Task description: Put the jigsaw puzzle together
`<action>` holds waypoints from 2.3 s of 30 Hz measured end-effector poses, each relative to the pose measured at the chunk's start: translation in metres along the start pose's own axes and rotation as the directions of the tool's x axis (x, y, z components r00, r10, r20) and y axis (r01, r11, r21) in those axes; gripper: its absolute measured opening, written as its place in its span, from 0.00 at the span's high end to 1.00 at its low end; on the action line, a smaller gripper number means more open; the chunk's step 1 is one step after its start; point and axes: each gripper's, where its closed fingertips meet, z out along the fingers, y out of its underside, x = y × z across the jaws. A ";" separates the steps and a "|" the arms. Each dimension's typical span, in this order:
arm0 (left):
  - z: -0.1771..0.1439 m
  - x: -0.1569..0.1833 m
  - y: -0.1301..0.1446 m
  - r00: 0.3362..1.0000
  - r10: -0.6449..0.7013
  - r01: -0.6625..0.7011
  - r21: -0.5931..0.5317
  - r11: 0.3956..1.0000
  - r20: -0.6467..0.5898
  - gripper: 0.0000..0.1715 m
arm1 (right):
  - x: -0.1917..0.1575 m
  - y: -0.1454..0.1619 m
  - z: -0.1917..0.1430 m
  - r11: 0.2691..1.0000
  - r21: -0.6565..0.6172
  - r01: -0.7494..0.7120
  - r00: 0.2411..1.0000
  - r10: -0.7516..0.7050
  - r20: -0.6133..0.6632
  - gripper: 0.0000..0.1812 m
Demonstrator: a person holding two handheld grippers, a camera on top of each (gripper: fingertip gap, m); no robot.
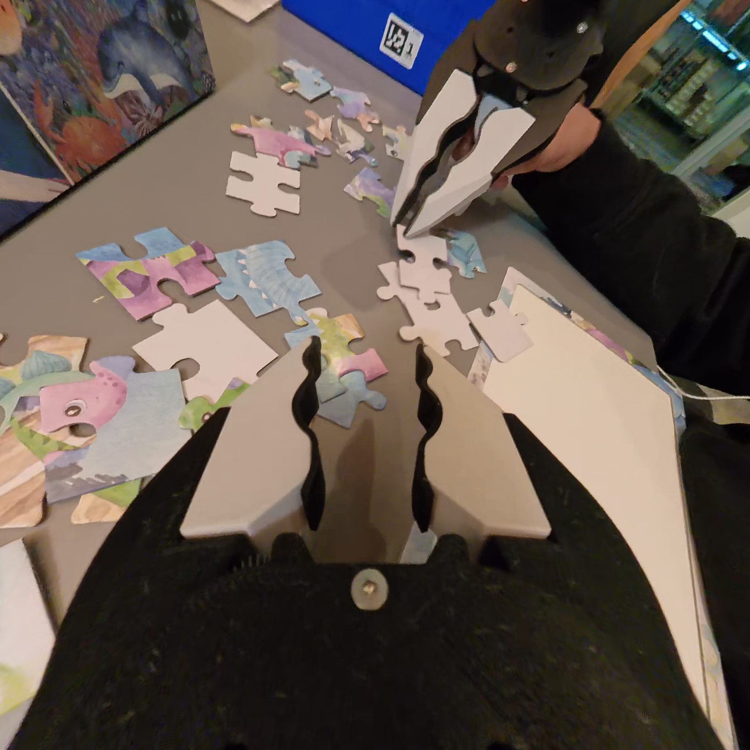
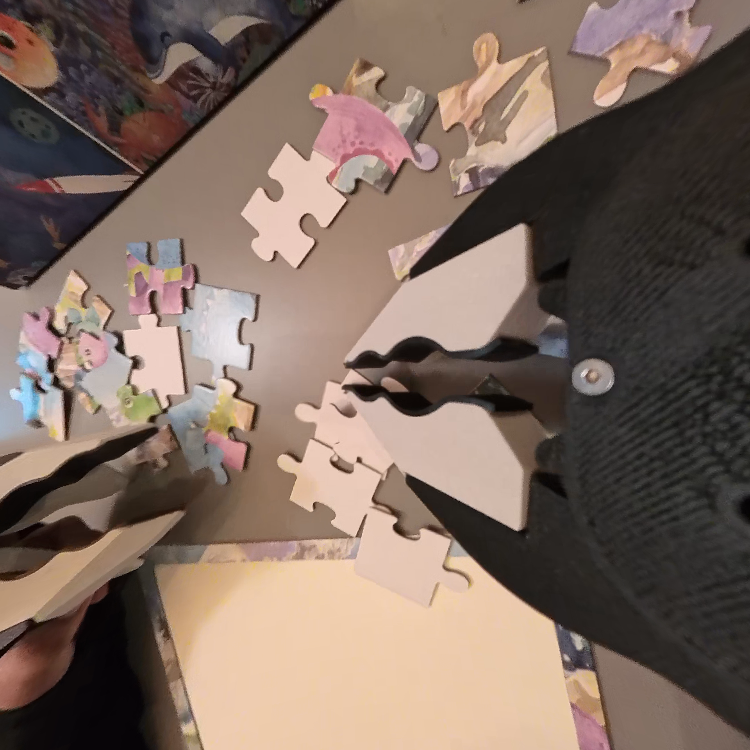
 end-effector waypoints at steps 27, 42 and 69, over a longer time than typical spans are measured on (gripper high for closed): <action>0.013 0.048 -0.023 0.985 0.003 0.025 0.159 0.987 -0.175 0.67 | 0.003 -0.037 0.004 0.905 -0.058 0.421 0.843 -0.413 -0.345 1.00; 0.012 0.047 -0.023 0.985 0.008 0.020 0.159 0.987 -0.171 0.67 | -0.001 -0.018 0.001 0.960 -0.050 0.275 0.938 -0.279 -0.205 0.81; 0.014 0.048 -0.021 0.982 -0.014 0.041 0.141 0.989 -0.189 0.67 | -0.024 0.008 0.025 0.989 -0.097 0.110 0.994 -0.108 0.026 0.93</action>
